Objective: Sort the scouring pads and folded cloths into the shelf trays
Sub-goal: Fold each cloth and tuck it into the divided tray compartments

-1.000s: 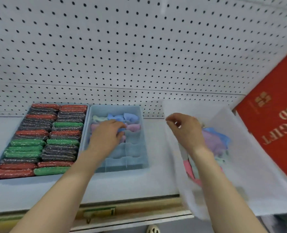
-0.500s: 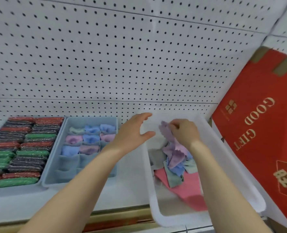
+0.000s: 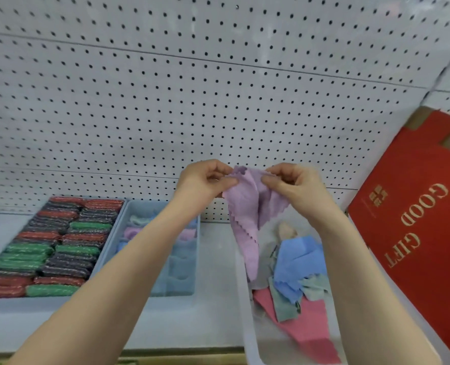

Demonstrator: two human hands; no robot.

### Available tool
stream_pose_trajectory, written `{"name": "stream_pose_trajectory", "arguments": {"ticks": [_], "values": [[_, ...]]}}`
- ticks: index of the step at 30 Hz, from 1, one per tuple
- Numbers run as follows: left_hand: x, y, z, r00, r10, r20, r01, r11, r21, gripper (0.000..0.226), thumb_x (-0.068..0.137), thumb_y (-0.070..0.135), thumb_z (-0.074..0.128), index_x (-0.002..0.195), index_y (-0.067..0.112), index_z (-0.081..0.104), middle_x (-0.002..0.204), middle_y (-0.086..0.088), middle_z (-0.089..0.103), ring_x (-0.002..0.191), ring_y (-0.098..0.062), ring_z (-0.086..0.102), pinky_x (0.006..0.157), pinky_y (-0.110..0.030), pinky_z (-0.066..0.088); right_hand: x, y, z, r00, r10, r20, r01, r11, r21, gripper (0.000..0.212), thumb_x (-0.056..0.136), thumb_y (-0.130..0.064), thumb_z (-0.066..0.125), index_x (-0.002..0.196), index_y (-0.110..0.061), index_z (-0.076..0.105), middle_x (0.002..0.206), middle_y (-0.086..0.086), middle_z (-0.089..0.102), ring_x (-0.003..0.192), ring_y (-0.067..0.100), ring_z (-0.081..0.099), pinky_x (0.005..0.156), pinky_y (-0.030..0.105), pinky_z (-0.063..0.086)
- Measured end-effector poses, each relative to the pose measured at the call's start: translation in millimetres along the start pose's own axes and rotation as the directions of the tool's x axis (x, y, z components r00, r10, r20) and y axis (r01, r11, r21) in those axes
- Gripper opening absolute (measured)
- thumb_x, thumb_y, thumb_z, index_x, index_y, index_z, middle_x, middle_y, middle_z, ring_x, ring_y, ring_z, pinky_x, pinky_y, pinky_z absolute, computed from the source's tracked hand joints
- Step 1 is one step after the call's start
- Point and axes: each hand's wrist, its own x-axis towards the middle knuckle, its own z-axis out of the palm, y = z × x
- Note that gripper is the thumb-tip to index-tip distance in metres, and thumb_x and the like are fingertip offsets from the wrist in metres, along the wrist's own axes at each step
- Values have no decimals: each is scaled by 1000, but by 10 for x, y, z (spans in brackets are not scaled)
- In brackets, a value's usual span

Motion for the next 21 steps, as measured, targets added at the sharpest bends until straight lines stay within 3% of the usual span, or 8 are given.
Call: {"name": "stream_pose_trajectory", "arguments": {"ticks": [4, 7, 10, 14, 16, 18, 21], "values": [[-21, 83, -310, 997, 16, -69, -19, 999, -37, 12, 81, 12, 76, 76, 22, 72, 76, -4, 72, 65, -10, 64, 67, -25, 58, 92, -119, -10, 994, -9, -107, 18, 997, 82, 12, 88, -20, 70, 79, -27, 75, 68, -2, 64, 64, 12, 53, 57, 22, 41], [-11, 182, -526, 991, -13, -133, -9, 986, -167, 12, 88, 12, 69, 81, 21, 69, 77, 0, 63, 73, -11, 60, 71, -25, 57, 157, -229, 14, 984, -69, -161, 75, 997, 28, 9, 88, -28, 65, 82, -29, 72, 71, -5, 59, 69, 12, 51, 65, 27, 41], [-14, 299, -697, 978, -52, -202, -2, 966, -259, 9, 92, 17, 64, 84, 20, 64, 80, 3, 57, 77, -14, 54, 65, -24, 51, 220, -375, 100, 968, -75, -240, 92, 994, 61, 15, 89, -24, 66, 79, -34, 72, 70, -13, 64, 69, 7, 56, 67, 27, 45], [-39, 511, -740, 953, 39, -301, -116, 964, -241, 8, 90, 16, 67, 83, 17, 64, 76, -1, 63, 70, -13, 59, 64, -28, 53, 310, -675, 351, 938, -106, -331, 140, 987, 81, 6, 78, -30, 73, 78, -30, 67, 64, -2, 59, 63, 15, 52, 62, 31, 43], [-47, 637, -693, 954, 74, -291, -153, 954, -258, 9, 88, 13, 69, 81, 16, 65, 73, -1, 63, 61, -11, 60, 58, -26, 54, 344, -841, 518, 944, -147, -295, 177, 981, 77, 10, 78, -28, 74, 82, -27, 65, 68, 6, 65, 64, 16, 55, 61, 32, 46], [-52, 736, -648, 957, 110, -269, -172, 960, -220, 9, 86, 13, 71, 80, 17, 66, 70, 4, 65, 58, -11, 63, 60, -32, 59, 363, -992, 661, 961, -176, -213, 205, 971, 123, 9, 83, -21, 73, 86, -26, 65, 75, 10, 70, 67, 15, 61, 64, 34, 49], [-72, 800, -664, 953, 153, -263, -182, 979, -91, 3, 84, 22, 72, 82, 20, 70, 78, 4, 71, 77, -20, 71, 77, -46, 60, 370, -1115, 775, 984, -170, -55, 179, 932, 316, 8, 91, -17, 66, 98, -20, 64, 81, 3, 75, 71, 14, 68, 70, 30, 52]]}}
